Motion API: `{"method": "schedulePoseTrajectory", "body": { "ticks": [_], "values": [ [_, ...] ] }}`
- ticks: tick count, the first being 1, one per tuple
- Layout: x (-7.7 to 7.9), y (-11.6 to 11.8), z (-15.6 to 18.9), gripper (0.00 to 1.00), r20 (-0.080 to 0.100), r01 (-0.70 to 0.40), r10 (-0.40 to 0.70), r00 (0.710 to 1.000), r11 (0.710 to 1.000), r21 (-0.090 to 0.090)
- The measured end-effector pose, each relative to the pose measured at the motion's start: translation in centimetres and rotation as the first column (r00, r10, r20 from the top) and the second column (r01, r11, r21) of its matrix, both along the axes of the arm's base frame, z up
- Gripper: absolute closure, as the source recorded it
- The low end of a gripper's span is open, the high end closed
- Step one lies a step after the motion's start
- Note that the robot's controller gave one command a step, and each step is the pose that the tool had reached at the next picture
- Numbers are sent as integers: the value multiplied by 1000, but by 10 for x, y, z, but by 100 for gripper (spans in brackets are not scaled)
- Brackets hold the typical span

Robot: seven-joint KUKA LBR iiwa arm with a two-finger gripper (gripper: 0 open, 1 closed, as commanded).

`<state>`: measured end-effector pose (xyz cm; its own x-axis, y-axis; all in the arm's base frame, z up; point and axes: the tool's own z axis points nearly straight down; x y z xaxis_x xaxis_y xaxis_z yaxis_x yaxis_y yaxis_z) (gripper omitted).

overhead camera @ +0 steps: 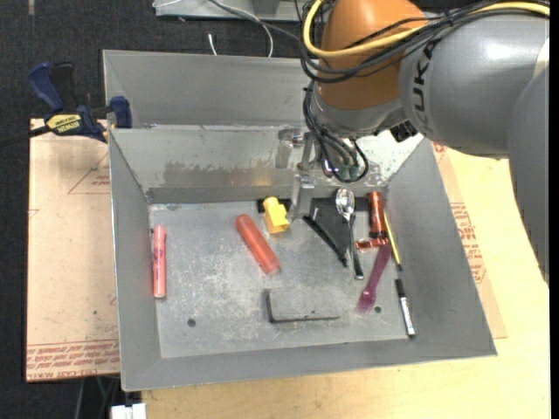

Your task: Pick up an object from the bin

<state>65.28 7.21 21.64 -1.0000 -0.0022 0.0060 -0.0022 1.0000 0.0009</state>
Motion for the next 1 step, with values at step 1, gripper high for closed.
{"method": "schedulePoseTrajectory", "body": {
  "ticks": [1],
  "values": [
    [1, -1, 5, 0, 8, 2, -2, 1000, 1000, 0]
  ]
}}
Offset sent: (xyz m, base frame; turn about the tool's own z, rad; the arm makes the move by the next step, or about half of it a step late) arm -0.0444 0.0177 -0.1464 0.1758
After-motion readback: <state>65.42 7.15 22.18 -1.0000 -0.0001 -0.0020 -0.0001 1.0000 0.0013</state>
